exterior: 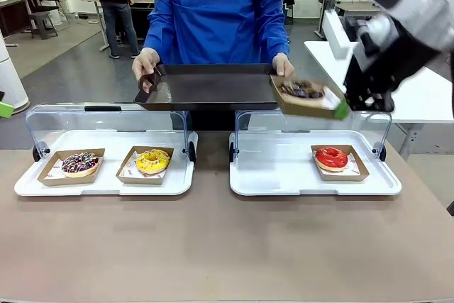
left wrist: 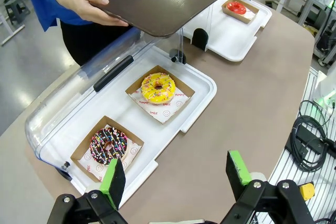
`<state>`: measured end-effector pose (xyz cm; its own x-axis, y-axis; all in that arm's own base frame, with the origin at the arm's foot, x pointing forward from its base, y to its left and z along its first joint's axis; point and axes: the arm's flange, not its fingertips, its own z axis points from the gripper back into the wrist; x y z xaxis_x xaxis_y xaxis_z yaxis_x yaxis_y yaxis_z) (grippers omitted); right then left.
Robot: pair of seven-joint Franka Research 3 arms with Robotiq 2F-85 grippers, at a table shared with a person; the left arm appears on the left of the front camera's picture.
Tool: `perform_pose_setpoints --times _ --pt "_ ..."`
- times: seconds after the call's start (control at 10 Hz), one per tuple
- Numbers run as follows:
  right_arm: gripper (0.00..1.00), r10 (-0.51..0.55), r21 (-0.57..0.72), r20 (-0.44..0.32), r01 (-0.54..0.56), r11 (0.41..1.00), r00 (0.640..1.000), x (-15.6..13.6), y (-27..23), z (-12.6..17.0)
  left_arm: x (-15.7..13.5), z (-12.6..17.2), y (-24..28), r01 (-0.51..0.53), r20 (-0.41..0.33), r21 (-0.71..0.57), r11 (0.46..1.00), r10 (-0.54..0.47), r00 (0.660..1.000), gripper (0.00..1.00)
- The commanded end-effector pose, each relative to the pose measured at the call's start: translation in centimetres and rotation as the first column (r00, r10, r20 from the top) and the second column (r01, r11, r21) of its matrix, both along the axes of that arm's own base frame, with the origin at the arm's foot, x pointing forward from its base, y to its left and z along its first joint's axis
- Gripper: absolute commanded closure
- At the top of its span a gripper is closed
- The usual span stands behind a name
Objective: Provide the desired donut to the person.
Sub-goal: Place the picked Paper togo box onto the Handle tray extended by the person.
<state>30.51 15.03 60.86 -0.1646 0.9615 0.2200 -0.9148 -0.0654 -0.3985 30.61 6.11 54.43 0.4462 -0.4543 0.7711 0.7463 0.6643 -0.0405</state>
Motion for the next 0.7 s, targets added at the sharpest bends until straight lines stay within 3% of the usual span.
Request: perform_pose_setpoints --times 0.0,0.2,0.6 --pt "0.99 -0.015 -0.096 -0.022 0.013 0.995 1.000 6.1 4.3 4.6 0.1 0.0 0.0 -0.001 -0.002 -0.010 1.000 0.001 1.000 0.00" --pt "0.99 -0.010 -0.118 -0.029 0.007 0.993 1.000 11.8 8.3 5.0 0.1 0.0 0.0 -0.001 -0.002 -0.010 1.000 0.001 1.000 0.00" --pt "0.99 -0.024 -0.155 0.093 0.038 0.987 0.995 19.5 14.4 -1.2 0.1 0.0 0.0 -0.001 -0.002 -0.010 1.000 0.001 1.000 0.00"
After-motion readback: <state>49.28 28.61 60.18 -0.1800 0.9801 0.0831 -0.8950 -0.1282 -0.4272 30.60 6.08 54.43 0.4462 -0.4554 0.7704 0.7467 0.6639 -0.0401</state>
